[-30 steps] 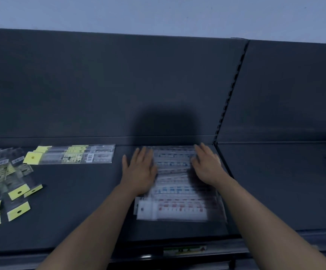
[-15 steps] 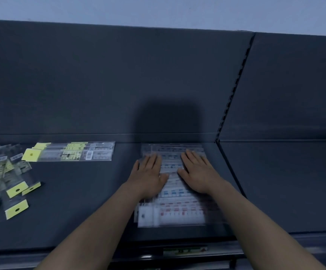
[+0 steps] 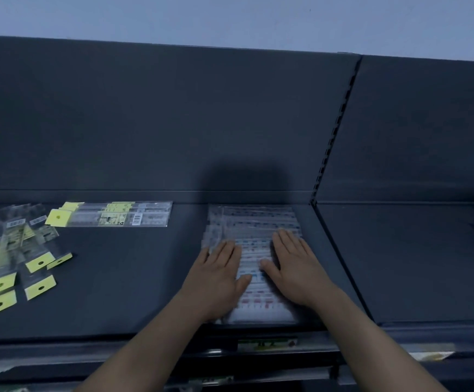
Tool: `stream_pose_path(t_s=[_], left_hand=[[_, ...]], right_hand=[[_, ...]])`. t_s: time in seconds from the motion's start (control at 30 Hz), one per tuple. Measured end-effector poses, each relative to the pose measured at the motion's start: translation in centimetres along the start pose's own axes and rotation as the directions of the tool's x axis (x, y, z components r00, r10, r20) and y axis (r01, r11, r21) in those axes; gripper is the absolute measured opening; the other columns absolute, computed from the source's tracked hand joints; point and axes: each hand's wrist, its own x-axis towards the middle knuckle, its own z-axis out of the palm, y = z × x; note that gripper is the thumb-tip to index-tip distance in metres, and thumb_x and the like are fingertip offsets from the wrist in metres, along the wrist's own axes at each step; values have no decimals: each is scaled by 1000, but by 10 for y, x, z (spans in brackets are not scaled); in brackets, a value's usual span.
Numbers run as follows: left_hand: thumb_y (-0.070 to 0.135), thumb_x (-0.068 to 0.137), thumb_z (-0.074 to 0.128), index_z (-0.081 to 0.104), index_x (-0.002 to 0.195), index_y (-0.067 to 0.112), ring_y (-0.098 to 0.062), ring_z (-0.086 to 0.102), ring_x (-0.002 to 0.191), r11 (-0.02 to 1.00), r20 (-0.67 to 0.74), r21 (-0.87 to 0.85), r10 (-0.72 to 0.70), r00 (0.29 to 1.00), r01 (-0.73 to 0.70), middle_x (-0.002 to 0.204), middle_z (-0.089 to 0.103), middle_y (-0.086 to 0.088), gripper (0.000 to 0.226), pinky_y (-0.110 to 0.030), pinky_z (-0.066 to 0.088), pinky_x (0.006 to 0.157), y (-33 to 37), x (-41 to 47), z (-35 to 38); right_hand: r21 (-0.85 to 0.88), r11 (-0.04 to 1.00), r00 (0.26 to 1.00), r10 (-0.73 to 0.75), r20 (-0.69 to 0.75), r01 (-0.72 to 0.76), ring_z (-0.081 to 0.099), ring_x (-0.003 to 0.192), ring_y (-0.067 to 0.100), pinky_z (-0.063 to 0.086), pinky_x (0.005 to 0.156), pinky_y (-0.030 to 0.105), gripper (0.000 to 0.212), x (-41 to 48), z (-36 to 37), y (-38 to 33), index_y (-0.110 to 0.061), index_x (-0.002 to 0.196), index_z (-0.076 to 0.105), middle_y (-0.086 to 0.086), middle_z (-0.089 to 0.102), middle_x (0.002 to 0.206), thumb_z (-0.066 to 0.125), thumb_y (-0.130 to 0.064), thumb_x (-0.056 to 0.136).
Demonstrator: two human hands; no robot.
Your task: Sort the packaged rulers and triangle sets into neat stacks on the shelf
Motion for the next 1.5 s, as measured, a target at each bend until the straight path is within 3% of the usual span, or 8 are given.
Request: stream_pose_path(t_s=[0.3, 0.43, 0.53, 0.73, 0.87, 1.0, 1.2, 1.5], left_hand=[[70, 63, -26, -13, 153, 25, -14, -15, 148, 998, -43, -59, 10, 999, -12, 160, -20, 2, 102, -38, -7, 120, 3, -24, 11], [62, 95, 9, -8, 154, 24, -16, -14, 148, 981, -35, -187, -55, 998, 48, 160, -18, 1, 73, -38, -5, 120, 0, -25, 3], [52, 100, 24, -4, 154, 16, -22, -6, 149, 942, -111, -312, -164, 980, 122, 162, -9, -7, 71, -36, 1, 121, -13, -9, -5], [46, 101, 28, -3, 153, 7, -29, 5, 148, 923, -32, -336, -208, 978, 186, 160, -4, -16, 71, -38, 8, 120, -20, 27, -10], [41, 101, 31, 14, 149, 5, -31, 24, 140, 886, -92, -418, -259, 961, 199, 157, 13, -18, 62, -40, 18, 116, -20, 27, -7], [40, 102, 34, 15, 152, 6, -27, 22, 144, 848, -173, -479, -345, 922, 228, 159, 17, -13, 63, -38, 21, 116, -41, 1, -19], [34, 98, 47, 51, 136, 13, -22, 50, 125, 737, -359, -647, -521, 774, 196, 136, 55, -5, 44, -35, 40, 103, -98, -62, -31], [32, 96, 49, 61, 123, 14, -27, 61, 104, 673, -402, -604, -720, 565, 428, 119, 65, -8, 35, -36, 50, 85, -242, -144, -26]], right_hand=[[-21, 1000, 999, 21, -24, -21, -16, 147, 12, -11, 119, 32, 104, -33, 5, -2, -15, 152, -13, 0, -18, 159, -9, -77, 68], [53, 997, 998, 53, -25, -52, -10, 148, 16, -4, 121, 35, 93, -33, 1, 4, -12, 153, -6, 2, -11, 161, 9, -73, 85], [171, 978, 988, 134, -81, -119, 0, 149, 20, 4, 121, 34, 77, -16, -13, 16, -7, 153, 3, 7, 0, 161, 26, -56, 98], [155, 963, 975, 214, 64, -221, -2, 149, 23, 4, 121, 41, 80, 22, -19, 26, -7, 152, -5, 8, -4, 161, 25, -56, 98], [139, 956, 965, 261, -3, -258, -4, 148, 25, -1, 120, 44, 82, 28, -15, 11, -5, 152, -6, 11, -4, 161, 24, -57, 97], [112, 986, 991, 129, -31, -125, -4, 148, 28, -1, 120, 43, 81, 34, -23, -31, -3, 151, -5, 13, -5, 160, 30, -52, 98], [85, 980, 981, -171, -93, 179, -4, 148, 27, 2, 120, 44, 79, 51, -22, -144, -7, 152, 4, 14, -2, 160, 40, -49, 96], [209, 894, 913, -408, 9, 397, 11, 147, 20, 11, 120, 40, 63, 78, 9, -303, -12, 152, 20, 6, 15, 160, 36, -44, 100]])
